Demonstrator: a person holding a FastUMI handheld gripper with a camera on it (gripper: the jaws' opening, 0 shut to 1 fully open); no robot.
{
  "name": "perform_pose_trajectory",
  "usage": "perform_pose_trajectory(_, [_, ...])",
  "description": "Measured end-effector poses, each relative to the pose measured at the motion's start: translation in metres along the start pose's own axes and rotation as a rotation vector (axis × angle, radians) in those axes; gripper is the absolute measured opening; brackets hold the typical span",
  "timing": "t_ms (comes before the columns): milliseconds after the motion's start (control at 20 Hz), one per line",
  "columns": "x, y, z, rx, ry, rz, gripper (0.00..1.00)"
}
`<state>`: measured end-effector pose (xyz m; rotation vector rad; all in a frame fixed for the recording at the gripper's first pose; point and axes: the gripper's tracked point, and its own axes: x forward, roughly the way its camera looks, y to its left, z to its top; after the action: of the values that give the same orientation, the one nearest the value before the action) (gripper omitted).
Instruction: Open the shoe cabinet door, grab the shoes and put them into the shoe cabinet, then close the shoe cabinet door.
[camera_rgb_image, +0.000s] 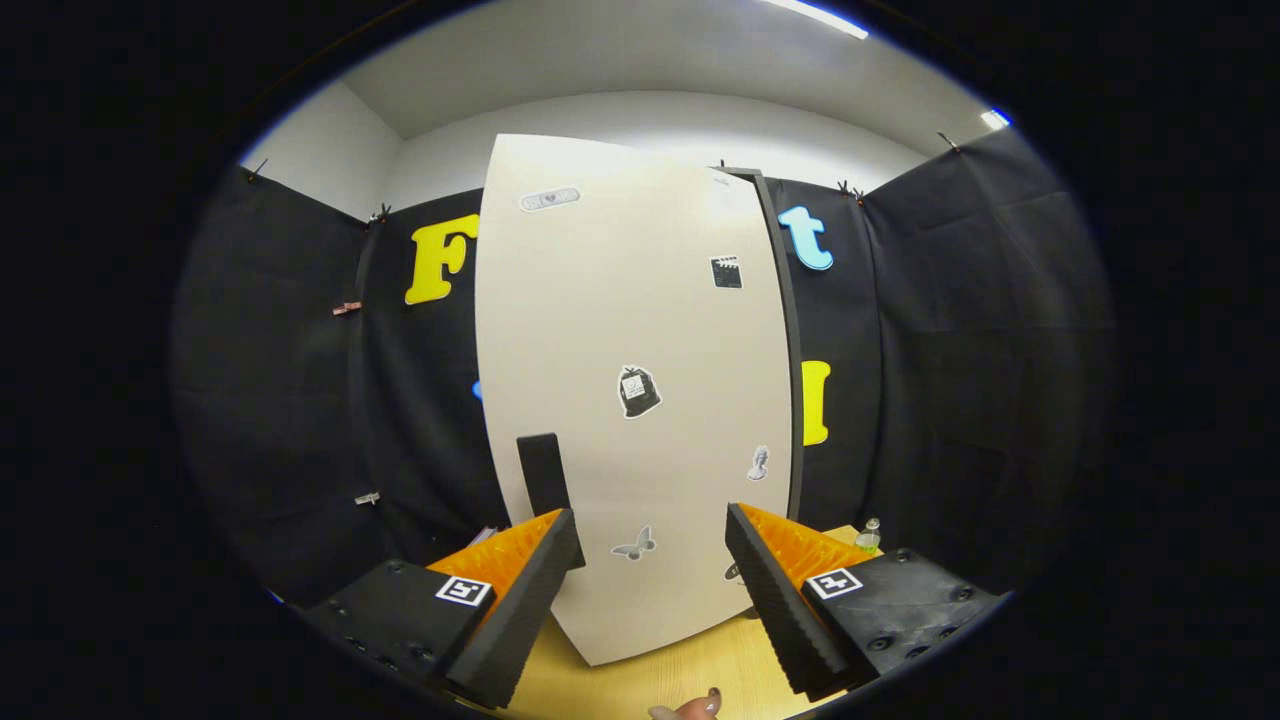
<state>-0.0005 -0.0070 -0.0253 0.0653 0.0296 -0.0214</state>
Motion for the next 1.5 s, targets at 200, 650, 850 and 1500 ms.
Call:
perform_pose_trajectory(200, [-0.006,0.01,0.001,0.003,-0.005,0.006,0.98])
perform_pose_trajectory(650, [-0.013,0.02,0.003,0.0,-0.018,0.037,0.98])
perform_pose_trajectory(850, [-0.013,0.02,0.0,-0.006,-0.008,0.036,0.98])
perform_pose_trajectory(1500, [-0.012,0.01,-0.002,-0.003,-0.007,0.017,0.98])
